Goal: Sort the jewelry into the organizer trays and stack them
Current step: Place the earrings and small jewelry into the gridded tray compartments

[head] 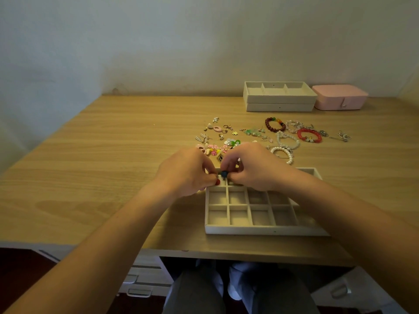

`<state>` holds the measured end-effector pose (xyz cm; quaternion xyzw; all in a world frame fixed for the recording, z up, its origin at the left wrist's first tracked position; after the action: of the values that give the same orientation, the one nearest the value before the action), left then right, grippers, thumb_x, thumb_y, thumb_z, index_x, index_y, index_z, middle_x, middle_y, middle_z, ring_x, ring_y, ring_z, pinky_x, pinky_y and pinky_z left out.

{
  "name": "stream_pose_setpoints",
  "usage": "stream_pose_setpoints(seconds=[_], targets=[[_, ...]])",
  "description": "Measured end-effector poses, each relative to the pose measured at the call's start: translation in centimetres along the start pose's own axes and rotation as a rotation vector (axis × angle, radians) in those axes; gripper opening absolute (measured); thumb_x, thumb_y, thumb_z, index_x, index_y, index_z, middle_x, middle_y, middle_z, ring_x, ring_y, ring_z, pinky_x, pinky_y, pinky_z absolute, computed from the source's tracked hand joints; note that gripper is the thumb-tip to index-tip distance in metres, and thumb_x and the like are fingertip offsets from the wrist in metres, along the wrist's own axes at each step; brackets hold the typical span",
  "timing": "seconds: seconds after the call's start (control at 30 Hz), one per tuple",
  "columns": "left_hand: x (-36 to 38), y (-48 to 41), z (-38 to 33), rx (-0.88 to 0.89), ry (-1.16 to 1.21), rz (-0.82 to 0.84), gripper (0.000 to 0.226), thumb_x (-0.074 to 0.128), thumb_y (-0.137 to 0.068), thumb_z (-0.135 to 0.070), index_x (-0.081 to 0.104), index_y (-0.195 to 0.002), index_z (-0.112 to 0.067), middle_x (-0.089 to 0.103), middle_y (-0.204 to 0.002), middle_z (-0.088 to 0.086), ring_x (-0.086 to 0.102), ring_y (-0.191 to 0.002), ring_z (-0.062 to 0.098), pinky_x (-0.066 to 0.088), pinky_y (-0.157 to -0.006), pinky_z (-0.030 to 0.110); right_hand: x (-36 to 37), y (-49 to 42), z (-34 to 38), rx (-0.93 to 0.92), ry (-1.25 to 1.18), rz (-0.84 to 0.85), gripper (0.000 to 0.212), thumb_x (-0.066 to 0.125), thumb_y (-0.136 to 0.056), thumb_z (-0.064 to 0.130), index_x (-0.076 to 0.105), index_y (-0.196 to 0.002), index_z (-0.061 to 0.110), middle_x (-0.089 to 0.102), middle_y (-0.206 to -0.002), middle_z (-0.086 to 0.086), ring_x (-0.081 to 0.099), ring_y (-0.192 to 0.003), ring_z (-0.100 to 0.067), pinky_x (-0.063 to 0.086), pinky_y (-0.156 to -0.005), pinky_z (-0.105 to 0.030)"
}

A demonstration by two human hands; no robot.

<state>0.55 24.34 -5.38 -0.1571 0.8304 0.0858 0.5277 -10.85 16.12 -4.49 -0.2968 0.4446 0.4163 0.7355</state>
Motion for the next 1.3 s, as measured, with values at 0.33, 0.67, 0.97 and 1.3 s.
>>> stream_pose_setpoints(seconds=[0.33, 0.67, 0.97, 1.3], targets=[[0.1, 0.2, 0.0, 0.029, 0.072, -0.006, 0.008, 0.072, -0.082, -0.034, 0.079, -0.079, -0.034, 0.064, -0.052, -0.014, 0.056, -0.053, 0.006, 0.041, -0.053, 0.025, 0.6, -0.2, 0.6, 0.016, -0.005, -0.092, 0.011, 0.072, -0.085, 0.027, 0.078, -0.091, 0.034, 0.072, -0.084, 0.016, 0.063, -0.084, -0.008, 0.059, -0.077, -0.040], [-0.6, -0.9, -0.1, 0.119, 0.172, -0.034, 0.015, 0.077, -0.080, -0.018, 0.078, -0.077, -0.032, 0.066, -0.083, -0.014, 0.060, -0.071, -0.002, 0.048, -0.067, 0.027, 0.0, 0.2, -0.6, 0.084, -0.221, -0.096, 0.016, 0.073, -0.085, 0.014, 0.080, -0.091, 0.027, 0.072, -0.083, 0.014, 0.066, -0.074, 0.002, 0.051, -0.063, -0.012], [-0.5, -1.3, -2.1, 0.207, -0.153, 0.007, 0.009, 0.077, -0.083, -0.030, 0.081, -0.088, -0.036, 0.069, -0.087, -0.007, 0.060, -0.080, 0.015, 0.051, -0.069, 0.034, -0.2, 0.4, 0.1, 0.060, -0.179, -0.031, 0.021, 0.071, -0.088, 0.011, 0.083, -0.097, 0.026, 0.072, -0.083, 0.019, 0.063, -0.079, 0.004, 0.045, -0.060, -0.004], [-0.9, -1.7, -1.2, 0.159, -0.196, 0.040, 0.016, 0.057, -0.098, -0.032, 0.070, -0.097, -0.023, 0.064, -0.105, 0.001, 0.059, -0.097, 0.023, 0.051, -0.085, 0.041, -0.4, 1.0, 0.5, 0.056, -0.134, -0.066, 0.017, 0.072, -0.093, 0.016, 0.081, -0.103, 0.026, 0.056, -0.081, 0.025, 0.053, -0.076, 0.004, 0.036, -0.058, 0.001]])
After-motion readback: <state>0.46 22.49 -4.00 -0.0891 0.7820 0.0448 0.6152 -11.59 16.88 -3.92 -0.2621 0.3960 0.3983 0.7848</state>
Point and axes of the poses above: each hand's wrist, its own y-axis away from the middle knuckle, its own x-axis out of the palm, z = x × y, the point moved 7 cm from there along -y, towards the middle knuckle
